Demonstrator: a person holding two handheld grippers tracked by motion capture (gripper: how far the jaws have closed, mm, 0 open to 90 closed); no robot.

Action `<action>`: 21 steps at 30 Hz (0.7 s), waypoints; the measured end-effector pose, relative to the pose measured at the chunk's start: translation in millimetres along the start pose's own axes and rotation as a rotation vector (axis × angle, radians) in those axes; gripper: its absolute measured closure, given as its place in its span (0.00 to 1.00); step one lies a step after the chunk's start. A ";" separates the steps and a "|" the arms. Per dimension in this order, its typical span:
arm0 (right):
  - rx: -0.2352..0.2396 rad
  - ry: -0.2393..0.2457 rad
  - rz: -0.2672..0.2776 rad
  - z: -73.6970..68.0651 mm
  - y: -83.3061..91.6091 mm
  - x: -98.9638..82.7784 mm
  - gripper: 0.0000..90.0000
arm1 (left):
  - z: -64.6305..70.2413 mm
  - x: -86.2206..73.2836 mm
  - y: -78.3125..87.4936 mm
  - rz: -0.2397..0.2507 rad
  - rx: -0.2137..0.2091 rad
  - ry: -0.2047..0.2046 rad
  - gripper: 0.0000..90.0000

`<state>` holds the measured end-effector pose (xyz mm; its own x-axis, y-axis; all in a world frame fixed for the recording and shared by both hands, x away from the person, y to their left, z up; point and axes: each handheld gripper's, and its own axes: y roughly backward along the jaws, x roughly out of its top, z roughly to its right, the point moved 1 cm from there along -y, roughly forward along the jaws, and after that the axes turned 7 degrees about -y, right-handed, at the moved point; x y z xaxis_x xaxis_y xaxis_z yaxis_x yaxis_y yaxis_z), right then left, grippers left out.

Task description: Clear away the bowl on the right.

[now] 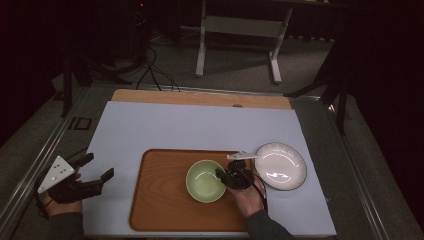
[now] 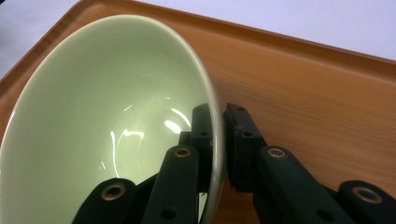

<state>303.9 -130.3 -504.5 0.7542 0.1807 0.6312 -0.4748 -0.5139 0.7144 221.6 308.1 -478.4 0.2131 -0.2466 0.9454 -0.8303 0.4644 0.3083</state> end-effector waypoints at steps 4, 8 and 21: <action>0.004 0.000 -0.003 -0.9 -1.7 -0.8 0.92 | 0.1 0.0 -0.2 -0.001 0.000 -0.002 0.17; 0.006 0.000 -0.005 -1.2 -2.2 -1.2 0.92 | 0.2 -0.1 -0.2 -0.001 0.000 0.000 0.17; 0.025 -0.047 -0.015 4.9 -5.9 -1.9 0.92 | 0.1 -0.2 -0.6 -0.004 0.000 -0.002 0.17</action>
<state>307.6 -131.7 -511.4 0.7824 0.1491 0.6047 -0.4519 -0.5322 0.7159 222.0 307.8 -478.8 0.2158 -0.2499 0.9439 -0.8294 0.4633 0.3122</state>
